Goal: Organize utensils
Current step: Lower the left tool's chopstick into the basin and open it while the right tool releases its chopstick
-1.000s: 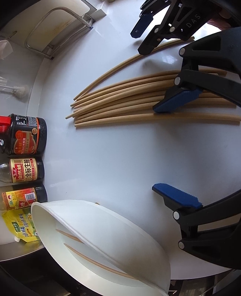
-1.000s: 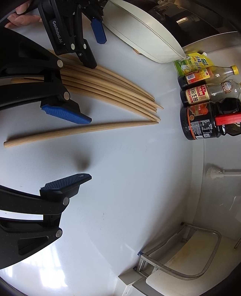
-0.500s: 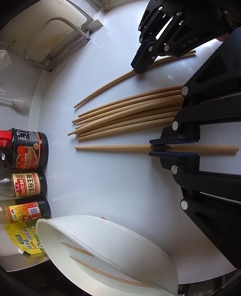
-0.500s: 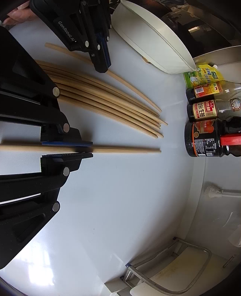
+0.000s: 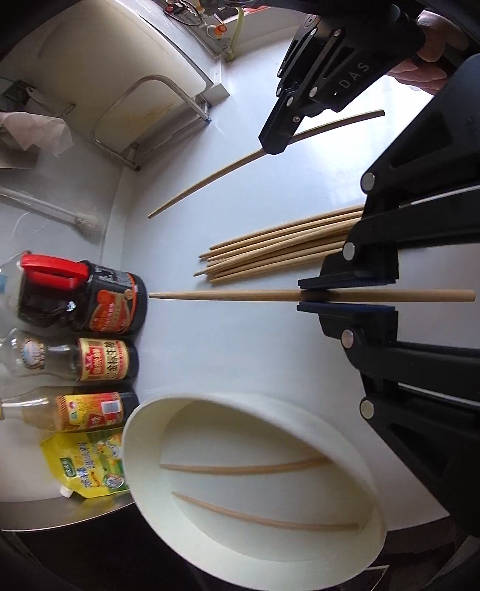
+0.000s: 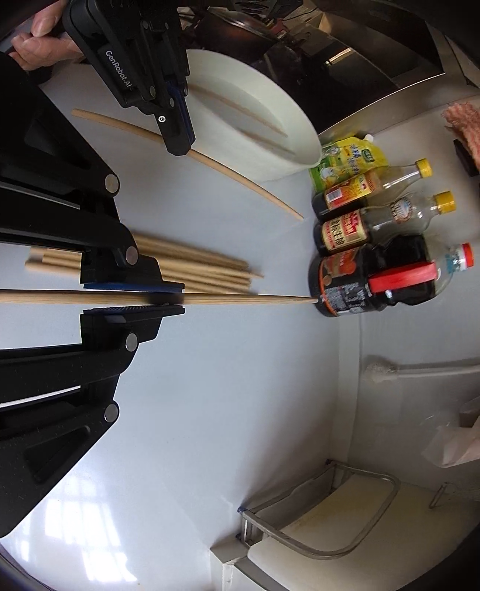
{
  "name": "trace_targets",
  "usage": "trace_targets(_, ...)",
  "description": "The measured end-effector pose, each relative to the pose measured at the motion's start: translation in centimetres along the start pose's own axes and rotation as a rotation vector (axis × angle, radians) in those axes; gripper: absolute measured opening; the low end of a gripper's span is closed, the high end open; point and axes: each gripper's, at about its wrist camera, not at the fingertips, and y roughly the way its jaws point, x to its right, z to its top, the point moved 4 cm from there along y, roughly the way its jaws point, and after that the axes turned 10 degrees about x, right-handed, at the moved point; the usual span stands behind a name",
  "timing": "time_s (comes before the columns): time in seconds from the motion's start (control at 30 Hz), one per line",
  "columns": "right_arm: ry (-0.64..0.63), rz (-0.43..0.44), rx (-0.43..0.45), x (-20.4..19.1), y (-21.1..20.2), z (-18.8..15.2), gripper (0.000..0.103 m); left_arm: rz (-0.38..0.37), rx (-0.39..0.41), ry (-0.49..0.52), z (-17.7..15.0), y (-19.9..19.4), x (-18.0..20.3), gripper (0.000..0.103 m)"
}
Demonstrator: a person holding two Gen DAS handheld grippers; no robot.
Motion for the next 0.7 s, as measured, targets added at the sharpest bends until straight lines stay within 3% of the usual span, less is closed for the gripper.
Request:
trace_targets(0.13, 0.025, 0.078, 0.02, -4.3, 0.0, 2.5, 0.006, 0.029, 0.056, -0.014, 2.5, -2.9, -3.9, 0.007)
trace_targets(0.33, -0.004, 0.181, 0.015, -12.6, 2.7, 4.9, 0.006, 0.13, 0.092, -0.076, 4.4, -4.7, -12.3, 0.007)
trace_targets(0.47, -0.028, 0.208, -0.026, -17.4, 6.0, 5.5, 0.006, 0.174, 0.089, -0.11, 4.3, -3.8, -17.5, 0.008)
trace_targets(0.7, -0.059, 0.195, -0.108, -21.9, 11.1, 5.0, 0.006, 0.176, 0.065, -0.12, 4.3, -1.4, -21.5, 0.008)
